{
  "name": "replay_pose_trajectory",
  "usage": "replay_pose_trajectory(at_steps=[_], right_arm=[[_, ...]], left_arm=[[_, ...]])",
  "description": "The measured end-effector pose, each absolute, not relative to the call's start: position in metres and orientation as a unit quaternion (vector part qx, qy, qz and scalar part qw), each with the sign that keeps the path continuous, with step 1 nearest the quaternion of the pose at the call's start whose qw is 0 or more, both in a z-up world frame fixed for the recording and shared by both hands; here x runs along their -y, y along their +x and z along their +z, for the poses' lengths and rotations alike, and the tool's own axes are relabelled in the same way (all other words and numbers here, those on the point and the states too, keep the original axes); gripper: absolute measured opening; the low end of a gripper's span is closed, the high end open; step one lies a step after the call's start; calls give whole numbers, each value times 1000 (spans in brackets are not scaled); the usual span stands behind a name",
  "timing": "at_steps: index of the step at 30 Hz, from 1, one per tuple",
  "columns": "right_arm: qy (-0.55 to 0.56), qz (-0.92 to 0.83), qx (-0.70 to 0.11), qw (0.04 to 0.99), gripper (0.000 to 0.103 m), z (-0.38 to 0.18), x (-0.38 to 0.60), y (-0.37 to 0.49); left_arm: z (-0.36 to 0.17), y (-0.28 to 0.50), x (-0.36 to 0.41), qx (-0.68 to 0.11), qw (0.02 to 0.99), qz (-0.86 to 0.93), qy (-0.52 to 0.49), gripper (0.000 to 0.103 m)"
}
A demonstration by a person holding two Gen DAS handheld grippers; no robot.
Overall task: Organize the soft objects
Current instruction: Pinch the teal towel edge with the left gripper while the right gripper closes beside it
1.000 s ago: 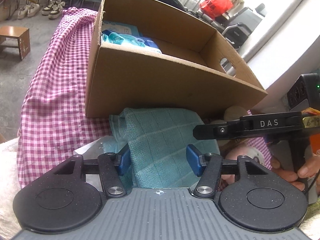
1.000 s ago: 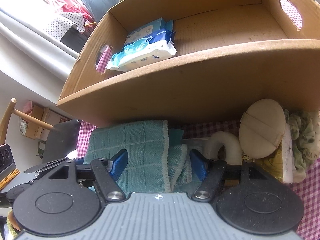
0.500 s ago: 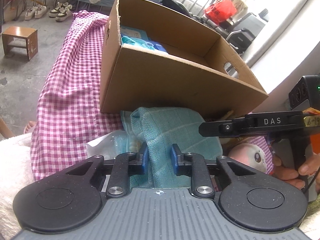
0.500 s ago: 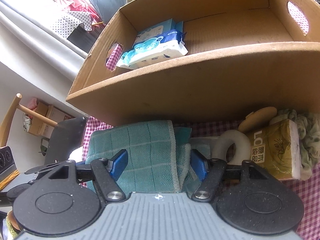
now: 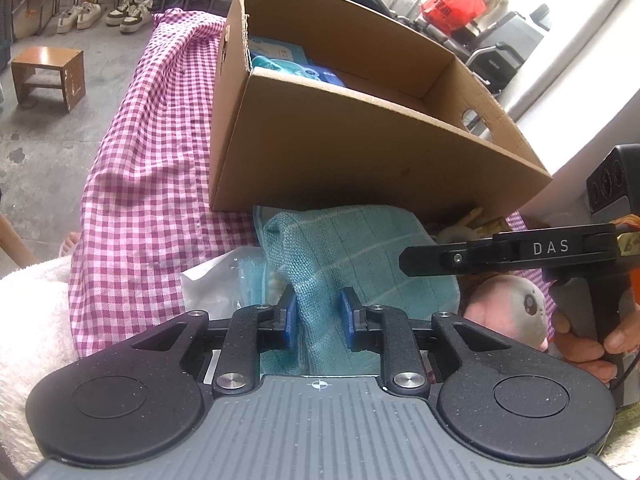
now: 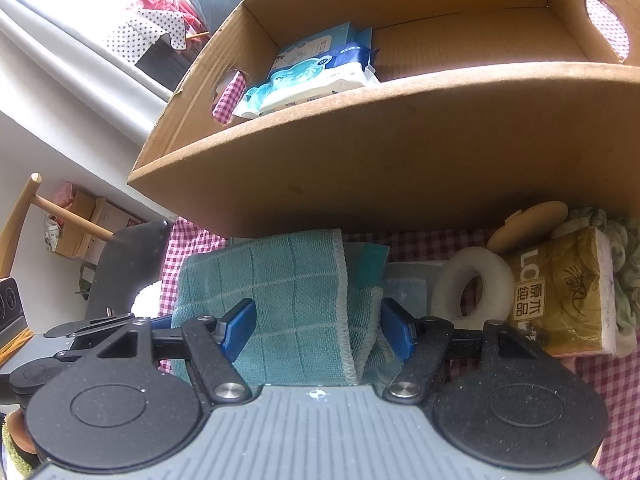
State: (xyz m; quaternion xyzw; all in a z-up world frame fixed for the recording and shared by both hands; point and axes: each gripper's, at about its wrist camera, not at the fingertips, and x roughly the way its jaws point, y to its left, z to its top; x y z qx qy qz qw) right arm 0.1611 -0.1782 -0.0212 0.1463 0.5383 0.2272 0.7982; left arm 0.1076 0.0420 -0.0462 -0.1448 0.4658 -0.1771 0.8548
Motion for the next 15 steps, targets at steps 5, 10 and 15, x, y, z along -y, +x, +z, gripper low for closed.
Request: replay_pose_trajectory(at_steps=[5,10,15], right_arm=[[141,230,-539,798,71,-23,176,161],[140,230,-538,799,71,-23,175,161],[140,229,-535,801,69,-23,175,160]], left_arm=[[-50,110,-41,-468,854,-174,-147,21],[-52,112,-42,-470,852,-174,-151,23],[-53,112,-43,-470,852,-172,-156,23]])
